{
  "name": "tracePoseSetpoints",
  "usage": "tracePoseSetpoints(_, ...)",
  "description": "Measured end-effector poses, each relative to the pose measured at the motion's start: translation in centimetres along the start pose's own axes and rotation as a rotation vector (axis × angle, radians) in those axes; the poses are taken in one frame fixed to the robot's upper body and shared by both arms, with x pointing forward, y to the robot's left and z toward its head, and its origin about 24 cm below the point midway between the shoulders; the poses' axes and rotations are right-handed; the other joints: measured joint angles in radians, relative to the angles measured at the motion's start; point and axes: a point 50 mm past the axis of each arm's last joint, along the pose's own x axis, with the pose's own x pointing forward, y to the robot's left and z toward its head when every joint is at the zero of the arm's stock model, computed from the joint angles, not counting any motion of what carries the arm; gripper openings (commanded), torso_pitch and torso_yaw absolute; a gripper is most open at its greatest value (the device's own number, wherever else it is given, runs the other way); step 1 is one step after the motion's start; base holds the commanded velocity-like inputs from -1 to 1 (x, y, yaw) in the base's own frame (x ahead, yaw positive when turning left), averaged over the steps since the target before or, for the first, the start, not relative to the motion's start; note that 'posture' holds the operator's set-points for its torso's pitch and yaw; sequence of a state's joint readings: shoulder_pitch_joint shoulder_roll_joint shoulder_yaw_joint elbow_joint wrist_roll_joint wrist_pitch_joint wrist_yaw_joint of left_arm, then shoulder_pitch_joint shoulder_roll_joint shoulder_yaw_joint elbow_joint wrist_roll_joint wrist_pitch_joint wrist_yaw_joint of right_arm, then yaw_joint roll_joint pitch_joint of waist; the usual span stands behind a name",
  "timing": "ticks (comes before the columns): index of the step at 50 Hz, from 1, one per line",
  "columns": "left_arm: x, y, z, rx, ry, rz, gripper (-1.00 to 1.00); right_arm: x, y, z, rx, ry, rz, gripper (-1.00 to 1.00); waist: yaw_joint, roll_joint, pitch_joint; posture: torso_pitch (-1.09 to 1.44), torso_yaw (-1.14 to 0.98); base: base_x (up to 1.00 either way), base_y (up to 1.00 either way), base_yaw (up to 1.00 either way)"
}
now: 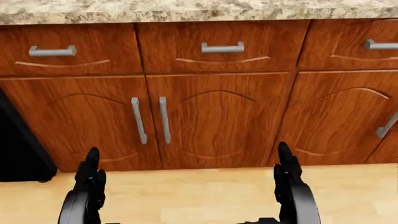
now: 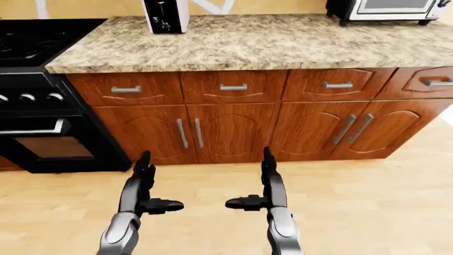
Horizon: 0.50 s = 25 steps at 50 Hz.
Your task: Push down the lever of the toaster to turn it on.
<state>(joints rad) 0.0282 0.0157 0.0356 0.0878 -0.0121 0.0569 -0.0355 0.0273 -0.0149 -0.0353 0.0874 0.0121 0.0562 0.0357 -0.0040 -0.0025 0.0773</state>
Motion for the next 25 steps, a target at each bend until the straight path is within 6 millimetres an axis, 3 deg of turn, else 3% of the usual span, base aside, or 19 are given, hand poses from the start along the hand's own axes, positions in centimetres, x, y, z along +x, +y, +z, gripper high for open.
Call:
tracePoseSetpoints(1, 0.2, 0.0, 0.2, 0.006, -0.022, -0.006, 1.00, -0.1, -0.1, 0.4, -0.004, -0.019, 0.002, 1.00, 0.001, -0.003, -0.011, 0.00, 0.00, 0.00, 0.00, 0.00)
tracePoseSetpoints(3, 0.7, 0.3, 1.2, 0.021, -0.099, -0.007, 1.00, 0.0, 0.0, 2.1, -0.014, -0.108, 0.014, 1.00, 0.003, -0.003, -0.061, 0.00, 0.00, 0.00, 0.00, 0.00)
tracePoseSetpoints(5, 0.6, 0.3, 1.1, 0.022, -0.114, -0.006, 1.00, 0.1, 0.1, 2.4, -0.019, -0.133, 0.021, 1.00, 0.005, -0.010, -0.041, 0.00, 0.00, 0.00, 0.00, 0.00)
tracePoseSetpoints(10, 0.2, 0.1, -0.2, 0.026, -0.062, -0.017, 1.00, -0.3, 0.1, 1.3, -0.029, -0.075, 0.019, 1.00, 0.007, -0.008, -0.051, 0.00, 0.00, 0.00, 0.00, 0.00)
tracePoseSetpoints(16, 0.2, 0.0, 0.4, 0.033, -0.086, -0.020, 1.00, -0.4, -0.1, 1.2, -0.030, -0.069, 0.009, 1.00, 0.007, -0.004, -0.061, 0.00, 0.00, 0.00, 0.03, 0.00)
tracePoseSetpoints(21, 0.2, -0.5, 0.2, 0.031, -0.086, -0.040, 1.00, -0.3, -0.4, 1.6, -0.038, -0.088, -0.003, 1.00, -0.005, 0.018, -0.065, 0.00, 0.00, 0.00, 0.21, 0.00)
tracePoseSetpoints(24, 0.2, -0.6, 0.7, 0.036, -0.105, -0.045, 1.00, -0.2, -0.4, 1.7, -0.036, -0.093, -0.004, 1.00, -0.001, 0.056, -0.062, 0.00, 0.00, 0.00, 0.20, 0.00)
tracePoseSetpoints(25, 0.3, -0.3, 0.7, 0.041, -0.107, -0.038, 1.00, -0.2, -0.2, 1.7, -0.030, -0.094, 0.004, 1.00, 0.004, 0.045, -0.055, 0.00, 0.00, 0.00, 0.20, 0.00)
